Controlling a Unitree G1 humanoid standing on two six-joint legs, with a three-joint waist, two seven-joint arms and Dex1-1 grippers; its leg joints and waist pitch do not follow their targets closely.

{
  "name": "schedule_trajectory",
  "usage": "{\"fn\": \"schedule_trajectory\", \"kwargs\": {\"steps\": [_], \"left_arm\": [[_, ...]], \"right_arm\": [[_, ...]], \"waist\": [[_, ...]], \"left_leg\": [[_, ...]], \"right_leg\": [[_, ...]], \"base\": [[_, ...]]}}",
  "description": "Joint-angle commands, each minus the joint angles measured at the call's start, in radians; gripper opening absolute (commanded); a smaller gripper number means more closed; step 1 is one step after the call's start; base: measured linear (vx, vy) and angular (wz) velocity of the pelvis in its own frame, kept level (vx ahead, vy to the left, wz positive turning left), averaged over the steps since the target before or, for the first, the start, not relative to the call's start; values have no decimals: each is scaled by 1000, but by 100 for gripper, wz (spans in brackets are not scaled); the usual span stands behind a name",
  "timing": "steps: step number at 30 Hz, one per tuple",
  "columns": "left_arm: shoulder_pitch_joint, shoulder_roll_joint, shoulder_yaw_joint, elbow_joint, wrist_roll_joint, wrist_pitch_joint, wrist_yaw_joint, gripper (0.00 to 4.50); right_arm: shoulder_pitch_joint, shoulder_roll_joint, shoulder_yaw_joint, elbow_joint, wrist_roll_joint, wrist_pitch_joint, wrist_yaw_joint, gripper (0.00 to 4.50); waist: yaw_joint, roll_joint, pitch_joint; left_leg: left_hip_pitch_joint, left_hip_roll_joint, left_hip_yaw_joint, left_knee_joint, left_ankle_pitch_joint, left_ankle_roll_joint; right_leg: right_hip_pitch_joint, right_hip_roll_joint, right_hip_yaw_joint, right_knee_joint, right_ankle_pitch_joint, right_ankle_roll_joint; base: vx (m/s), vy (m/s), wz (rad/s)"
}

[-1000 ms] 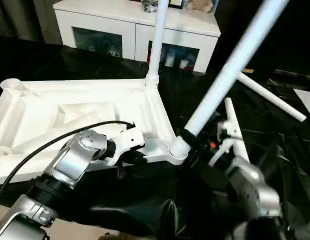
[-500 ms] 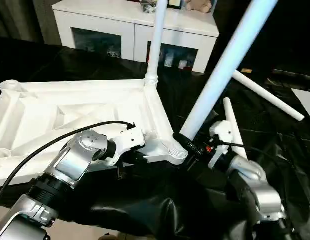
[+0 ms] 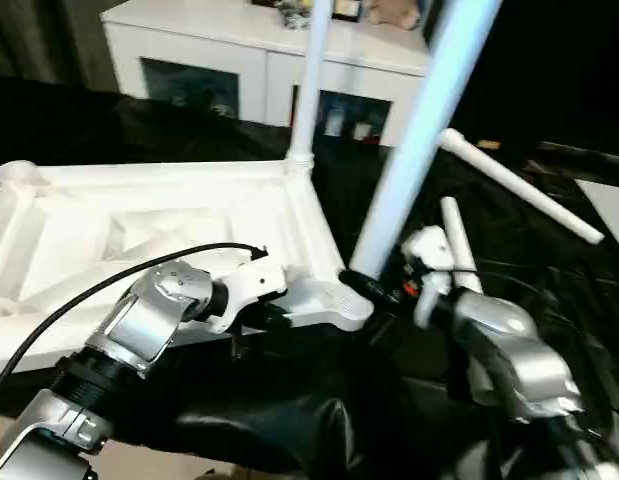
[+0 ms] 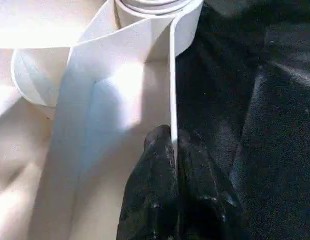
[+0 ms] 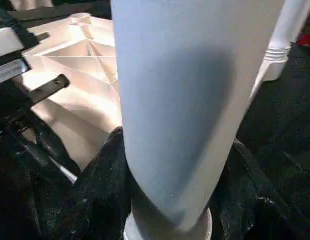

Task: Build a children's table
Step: Insert table leg to table base

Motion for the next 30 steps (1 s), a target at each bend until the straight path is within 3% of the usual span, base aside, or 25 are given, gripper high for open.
{"fn": "schedule_trajectory", "kwargs": {"steps": [1, 3, 6, 11, 17, 20, 21, 23, 24, 25, 26, 27, 28, 29, 30], "left_arm": [[-35, -3, 25, -39, -10, -35, -6, 0], [-35, -2, 26, -37, -10, -37, -6, 0], [-36, 2, 25, -36, -10, -38, -7, 0], [-34, 3, 25, -37, -14, -39, -3, 0], [-37, -17, 47, 1, -13, -44, 41, 0], [-44, -36, 65, 34, -14, -45, 80, 0], [-52, -57, 83, 70, -10, -38, 133, 0], [-68, -103, 104, 136, 23, 4, 261, 0], [-72, -134, 107, 149, 39, 34, 322, 0], [-72, -134, 107, 149, 39, 34, 322, 0], [-74, -167, 112, 151, 47, 68, 370, 0], [-74, -185, 114, 150, 49, 85, 392, 0], [-77, -220, 119, 137, 45, 123, 420, 0], [-77, -220, 119, 137, 45, 123, 420, 0], [-79, -240, 122, 129, 42, 144, 433, 0]], "right_arm": [[51, -23, 15, 174, -84, 109, -77, 184], [43, -20, 9, 192, -90, 106, -98, 184], [23, -11, -9, 227, -87, 112, -125, 184], [17, -19, 10, 233, -98, 120, -112, 184], [12, 0, 7, 249, -102, 100, -160, 184], [3, 14, 0, 264, -113, 95, -202, 184], [-10, 31, -10, 287, -123, 89, -253, 184], [-50, 84, -36, 346, -134, 85, -371, 184], [-79, 116, -46, 379, -136, 84, -426, 184], [-79, 116, -46, 379, -136, 84, -426, 184], [-106, 148, -57, 406, -130, 86, -469, 184], [-120, 163, -62, 420, -126, 86, -488, 184], [-147, 191, -75, 448, -115, 87, -526, 184], [-147, 191, -75, 448, -115, 87, -526, 184], [-162, 206, -84, 463, -109, 87, -546, 184]], "waist": [[-4, 24, -30], [-8, 25, -30], [-15, 31, -32], [-19, 32, -32], [-15, 31, -27], [-21, 34, -20], [-26, 33, -18], [-41, 44, -10], [-50, 71, -8], [-33, 79, -10], [44, 81, -13], [1, 10, -34], [8, -3, 1], [15, 7, -30], [15, 7, -30]], "left_leg": [[20, 40, -35, -84, -537, -57], [22, 40, -38, -84, -556, -58], [17, 44, -47, -94, -580, -68], [20, 44, -46, -98, -611, -71], [35, 40, -40, -92, -626, -59], [42, 37, -46, -89, -672, -60], [46, 36, -50, -89, -696, -63], [65, 39, -58, -95, -784, -70], [37, 60, -63, -139, -878, -81], [-36, 87, -58, -204, -937, -81], [-78, 65, 15, -234, -978, -71], [26, 40, 22, -162, -768, -56], [124, -2, -17, 117, -403, -41], [-34, -3, -81, 72, -129, 0], [-34, -3, -81, 72, -129, 0]], "right_leg": [[5, -79, 40, -119, -608, -79], [5, -80, 36, -124, -631, -70], [13, -78, 30, -120, -582, -81], [12, -76, 30, -121, -534, -96], [-3, -77, 33, -133, -579, -88], [-7, -76, 19, -148, -660, -57], [-5, -74, 6, -157, -696, -41], [-5, -61, -38, -177, -720, -25], [42, -41, -67, -130, -584, -42], [112, -30, -54, 8, -423, -69], [108, 2, -49, 95, -183, -65], [38, -44, 31, 32, -464, -44], [-113, -193, 58, -214, -1111, -23], [54, -211, 101, -131, -1007, -49], [54, -211, 101, -131, -1007, -49]], "base": [[0, 0, 0], [0, 0, 0], [0, 0, 0], [0, 0, 0], [0, 0, 0], [0, 0, 0], [0, 0, 0], [-32, 22, -6], [-50, 38, -7], [-118, 21, 6], [-48, -58, 12], [-48, -58, 12], [50, -81, -17], [5, -32, -19], [69, -1, -46]]}}
